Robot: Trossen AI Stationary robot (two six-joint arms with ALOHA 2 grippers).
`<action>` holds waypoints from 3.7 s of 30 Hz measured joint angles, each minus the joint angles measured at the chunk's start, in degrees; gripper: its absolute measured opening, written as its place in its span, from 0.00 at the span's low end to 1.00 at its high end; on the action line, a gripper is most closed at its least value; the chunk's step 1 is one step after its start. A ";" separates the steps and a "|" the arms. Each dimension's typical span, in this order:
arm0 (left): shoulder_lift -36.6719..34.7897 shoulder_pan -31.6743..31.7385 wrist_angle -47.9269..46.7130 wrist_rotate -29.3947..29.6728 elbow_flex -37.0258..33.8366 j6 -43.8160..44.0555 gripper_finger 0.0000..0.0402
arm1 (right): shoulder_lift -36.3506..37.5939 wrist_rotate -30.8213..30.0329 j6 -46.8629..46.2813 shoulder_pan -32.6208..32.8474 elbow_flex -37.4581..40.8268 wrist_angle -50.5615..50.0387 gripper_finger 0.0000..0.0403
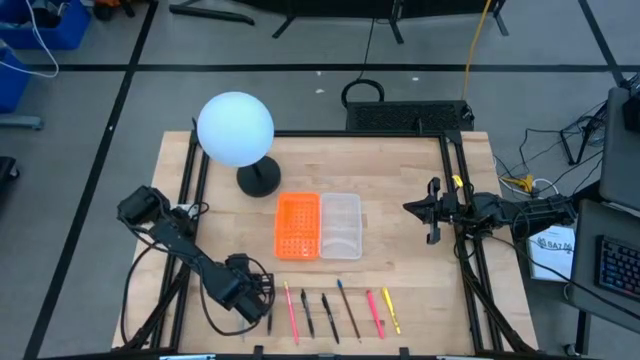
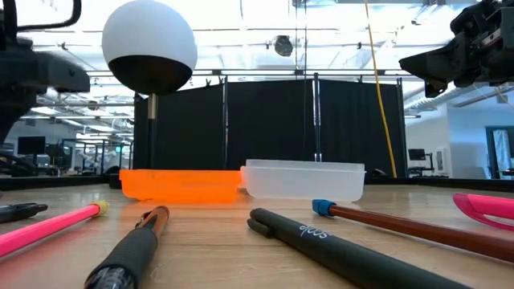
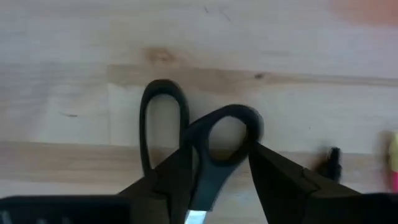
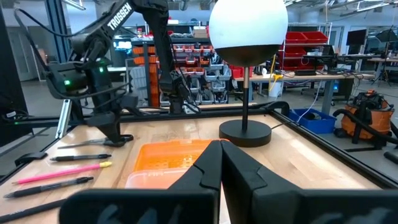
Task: Pick & place school supplies into a supply box
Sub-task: Put the black scissors into the orange supply box
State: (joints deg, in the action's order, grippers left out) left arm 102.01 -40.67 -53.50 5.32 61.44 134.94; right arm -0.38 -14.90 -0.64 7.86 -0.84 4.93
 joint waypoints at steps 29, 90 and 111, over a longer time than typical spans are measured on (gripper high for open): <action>-4.24 0.00 8.29 7.88 -3.98 -12.92 0.41 | -0.02 0.02 -0.20 0.00 0.02 -0.24 0.00; -1.71 4.52 3.05 11.20 -0.45 -19.45 0.14 | -0.41 -0.04 -0.20 -0.02 0.00 0.02 0.00; -4.60 29.60 13.65 19.74 24.74 -54.49 0.14 | -0.41 -0.04 -0.20 0.00 0.02 0.04 0.00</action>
State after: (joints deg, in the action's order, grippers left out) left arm 97.41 -11.06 -39.85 25.06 86.18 80.45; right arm -0.80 -14.94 -0.84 7.86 -0.82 4.97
